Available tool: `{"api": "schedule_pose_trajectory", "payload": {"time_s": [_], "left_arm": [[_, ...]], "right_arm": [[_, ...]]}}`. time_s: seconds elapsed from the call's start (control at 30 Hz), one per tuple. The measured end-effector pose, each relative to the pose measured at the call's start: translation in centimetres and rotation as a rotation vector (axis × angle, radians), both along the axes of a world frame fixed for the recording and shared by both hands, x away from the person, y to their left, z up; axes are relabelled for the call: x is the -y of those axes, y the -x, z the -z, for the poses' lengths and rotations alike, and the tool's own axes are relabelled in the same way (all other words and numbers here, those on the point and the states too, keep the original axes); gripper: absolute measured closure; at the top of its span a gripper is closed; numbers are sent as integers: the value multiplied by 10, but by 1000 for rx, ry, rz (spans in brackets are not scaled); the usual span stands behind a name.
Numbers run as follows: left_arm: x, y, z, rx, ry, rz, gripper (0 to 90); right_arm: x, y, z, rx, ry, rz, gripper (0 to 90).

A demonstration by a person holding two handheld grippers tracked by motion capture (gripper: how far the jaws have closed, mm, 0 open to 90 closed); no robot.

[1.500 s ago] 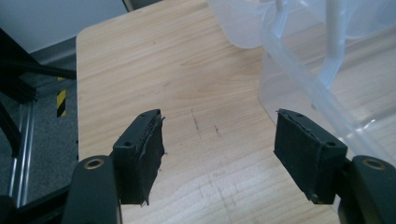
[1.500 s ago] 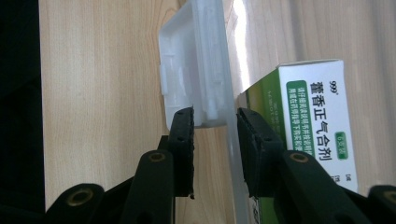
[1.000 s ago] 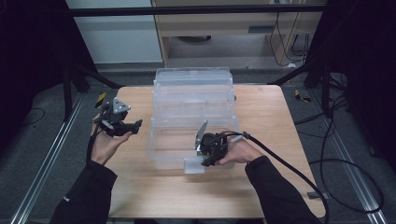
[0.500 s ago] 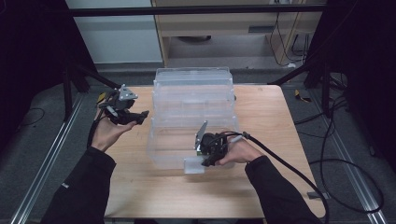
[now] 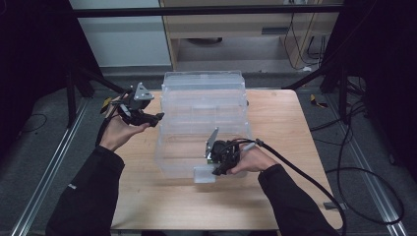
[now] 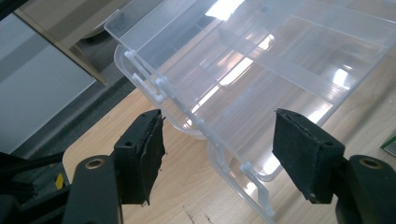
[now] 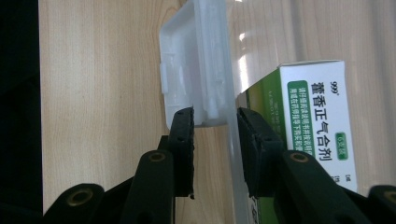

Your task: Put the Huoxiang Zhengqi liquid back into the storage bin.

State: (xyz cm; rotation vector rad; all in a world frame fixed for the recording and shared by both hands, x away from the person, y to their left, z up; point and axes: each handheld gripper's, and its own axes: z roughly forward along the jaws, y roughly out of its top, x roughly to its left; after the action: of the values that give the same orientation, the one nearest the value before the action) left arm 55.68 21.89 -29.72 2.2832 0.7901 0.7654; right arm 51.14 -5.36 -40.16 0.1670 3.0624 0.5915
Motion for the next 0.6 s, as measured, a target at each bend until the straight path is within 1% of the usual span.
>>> {"api": "schedule_pose_trajectory", "payload": {"time_s": [0.07,0.13,0.27,0.47,0.6], "left_arm": [[4,-2,-1,-1,-8,15,329],[9,-3,-2,7,-24,31,329],[15,-6,-6,10,-27,62,329],[25,-12,-12,0,-66,87,330],[30,-17,-17,-8,-72,112,334]], "right_arm": [[0,0,0,0,-1,-2,679],[0,0,0,0,-1,-2,680],[0,0,0,4,-1,-3,680],[0,0,0,2,0,-1,680],[0,0,0,5,-1,-6,680]]}}
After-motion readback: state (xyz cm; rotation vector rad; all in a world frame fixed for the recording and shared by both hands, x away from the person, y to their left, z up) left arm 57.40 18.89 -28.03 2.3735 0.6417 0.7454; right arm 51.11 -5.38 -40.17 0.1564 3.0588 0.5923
